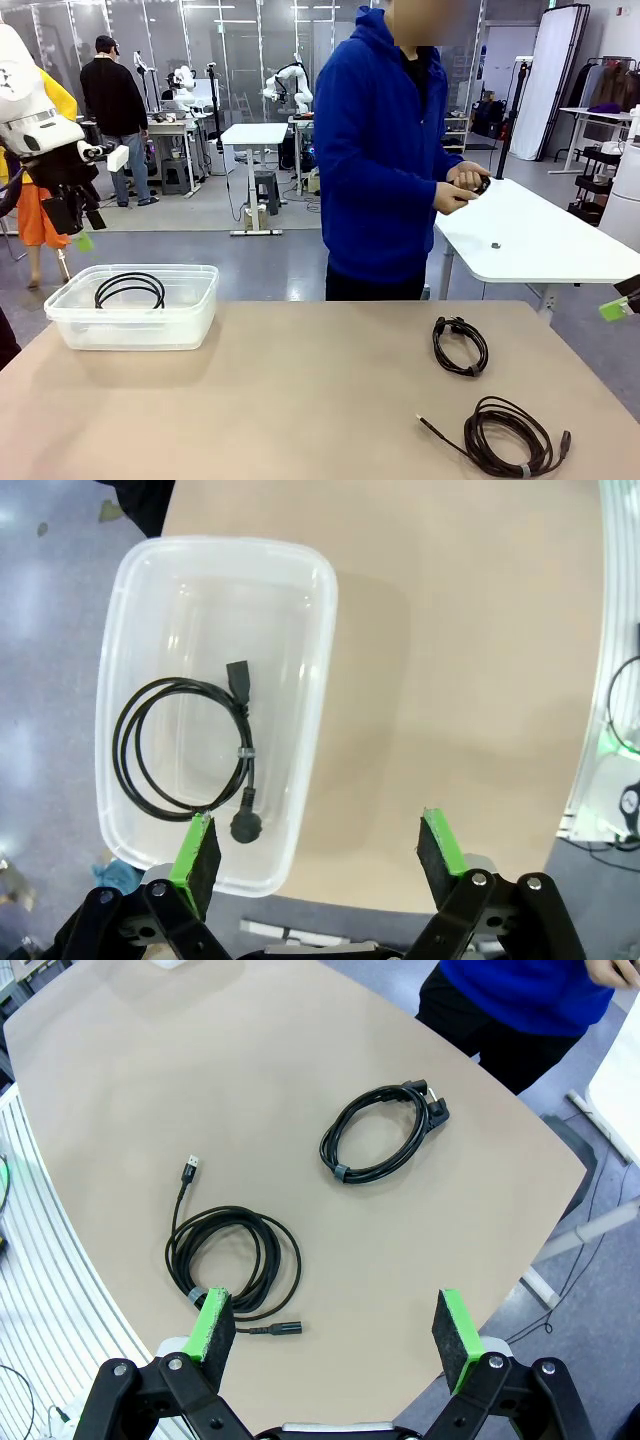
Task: Organize and store the cables.
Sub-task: Place the Power Cable into the Organizing box.
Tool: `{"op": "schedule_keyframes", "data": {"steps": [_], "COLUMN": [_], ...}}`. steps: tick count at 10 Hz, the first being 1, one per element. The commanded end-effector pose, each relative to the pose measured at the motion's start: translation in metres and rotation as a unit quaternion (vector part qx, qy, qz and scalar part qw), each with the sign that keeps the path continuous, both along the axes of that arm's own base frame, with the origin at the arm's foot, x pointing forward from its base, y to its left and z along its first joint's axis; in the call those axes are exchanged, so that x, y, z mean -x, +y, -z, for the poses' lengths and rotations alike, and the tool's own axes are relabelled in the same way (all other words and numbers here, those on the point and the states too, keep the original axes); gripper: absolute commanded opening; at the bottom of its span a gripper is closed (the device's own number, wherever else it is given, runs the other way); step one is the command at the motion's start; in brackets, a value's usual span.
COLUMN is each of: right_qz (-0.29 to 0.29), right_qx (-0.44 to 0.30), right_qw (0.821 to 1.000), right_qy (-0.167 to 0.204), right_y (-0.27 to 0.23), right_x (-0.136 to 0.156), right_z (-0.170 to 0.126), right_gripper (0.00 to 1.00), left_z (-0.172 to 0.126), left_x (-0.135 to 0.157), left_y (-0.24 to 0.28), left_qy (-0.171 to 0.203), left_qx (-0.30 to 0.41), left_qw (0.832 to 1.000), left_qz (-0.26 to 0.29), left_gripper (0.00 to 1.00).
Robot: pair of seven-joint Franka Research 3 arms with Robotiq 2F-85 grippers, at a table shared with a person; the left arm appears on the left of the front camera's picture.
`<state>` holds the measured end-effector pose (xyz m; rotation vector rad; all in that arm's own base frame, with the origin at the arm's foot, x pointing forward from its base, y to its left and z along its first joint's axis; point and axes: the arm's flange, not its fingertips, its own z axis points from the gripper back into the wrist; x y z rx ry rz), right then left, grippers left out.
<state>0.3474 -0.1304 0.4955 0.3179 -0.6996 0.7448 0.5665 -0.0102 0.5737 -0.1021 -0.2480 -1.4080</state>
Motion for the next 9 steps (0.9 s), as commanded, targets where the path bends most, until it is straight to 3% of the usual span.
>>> {"op": "schedule_keyframes", "data": {"steps": [1, 5, 7, 9], "right_qz": [0.007, 0.007, 0.007, 0.007], "right_qx": [-0.004, -0.004, -0.004, -0.004], "right_qw": [1.0, 1.0, 1.0, 1.0], "right_qy": [0.002, 0.002, 0.002, 0.002], "right_y": [0.001, 0.001, 0.001, 0.001], "right_x": [-0.001, -0.001, -0.001, -0.001], "right_z": [-0.002, -0.002, -0.002, -0.002], "right_gripper": [1.0, 1.0, 1.0, 1.0], "left_z": [-0.001, 0.005, 0.01, 0.015], "left_x": [0.031, 0.105, 0.136, 0.164], "left_y": [0.003, 0.02, 0.025, 0.028], "left_qy": [-0.026, -0.079, -0.077, -0.104], "left_qx": [0.045, 0.093, 0.139, 0.192], "left_qw": [0.999, 0.993, 0.987, 0.974], "left_qz": [-0.006, 0.0, -0.035, -0.05], "left_gripper": [1.0, 1.0, 1.0, 1.0]}}
